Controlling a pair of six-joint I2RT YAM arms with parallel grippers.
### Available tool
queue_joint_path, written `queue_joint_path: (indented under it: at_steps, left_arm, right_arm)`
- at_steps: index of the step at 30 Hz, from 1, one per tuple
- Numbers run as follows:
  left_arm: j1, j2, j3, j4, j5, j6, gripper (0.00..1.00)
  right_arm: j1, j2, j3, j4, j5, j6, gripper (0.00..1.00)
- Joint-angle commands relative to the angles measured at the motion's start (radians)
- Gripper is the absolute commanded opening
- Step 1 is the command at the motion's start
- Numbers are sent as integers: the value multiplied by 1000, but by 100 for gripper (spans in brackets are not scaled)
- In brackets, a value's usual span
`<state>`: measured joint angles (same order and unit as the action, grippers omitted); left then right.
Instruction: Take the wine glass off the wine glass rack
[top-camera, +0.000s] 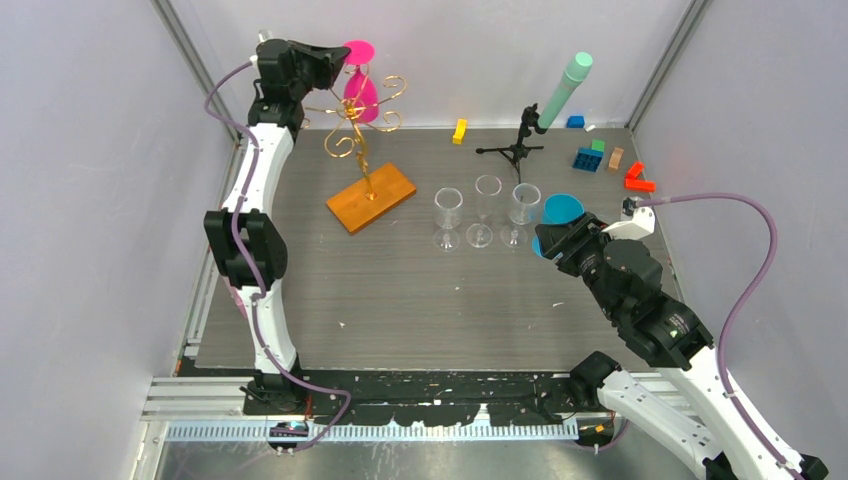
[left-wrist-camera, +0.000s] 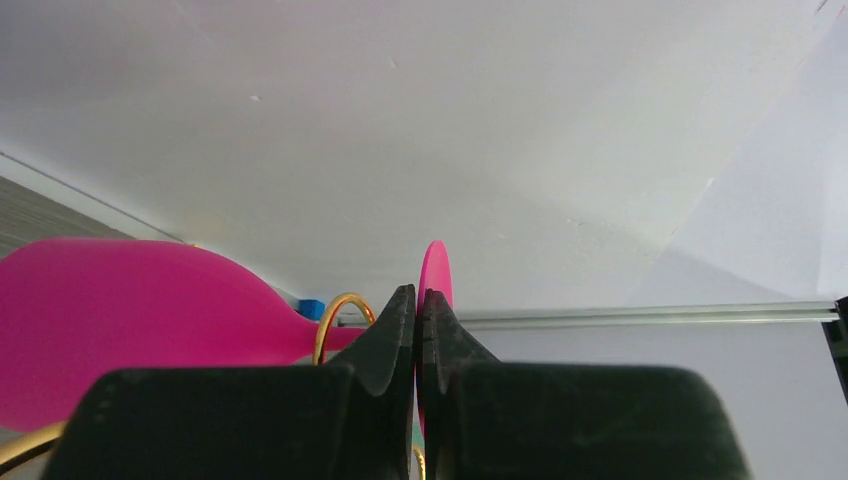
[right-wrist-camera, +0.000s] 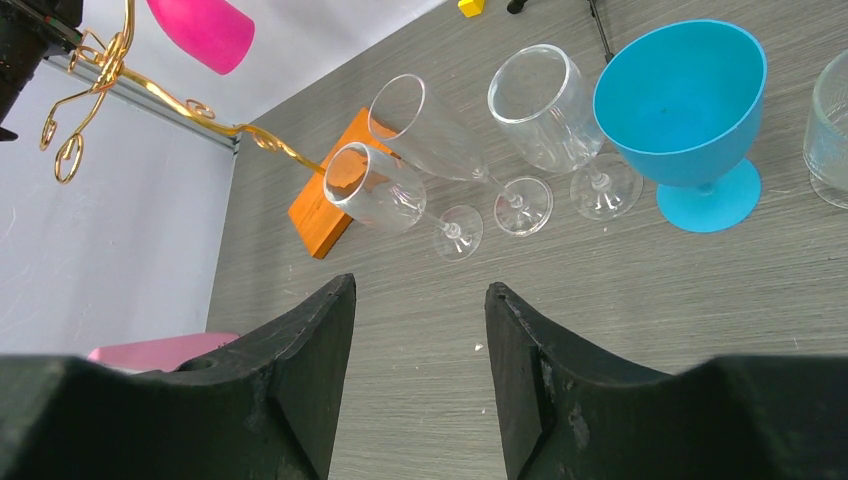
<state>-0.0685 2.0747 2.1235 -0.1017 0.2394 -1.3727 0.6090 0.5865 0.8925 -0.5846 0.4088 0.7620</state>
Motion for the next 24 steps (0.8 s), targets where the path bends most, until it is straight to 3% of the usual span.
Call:
queue_joint_path:
  at_steps: [1,12,24]
  left_arm:
    - [6,-65,-9,96,77,-20,0]
    - [13,-88,-22,60,143,0,0]
    - [55,-196,-98,25,81,63,0]
  right_arm:
    - [5,1,19,28,17,-3,56]
    - [4,9,21,35,9,-1,56]
    - [4,16,20,46,3,-1,56]
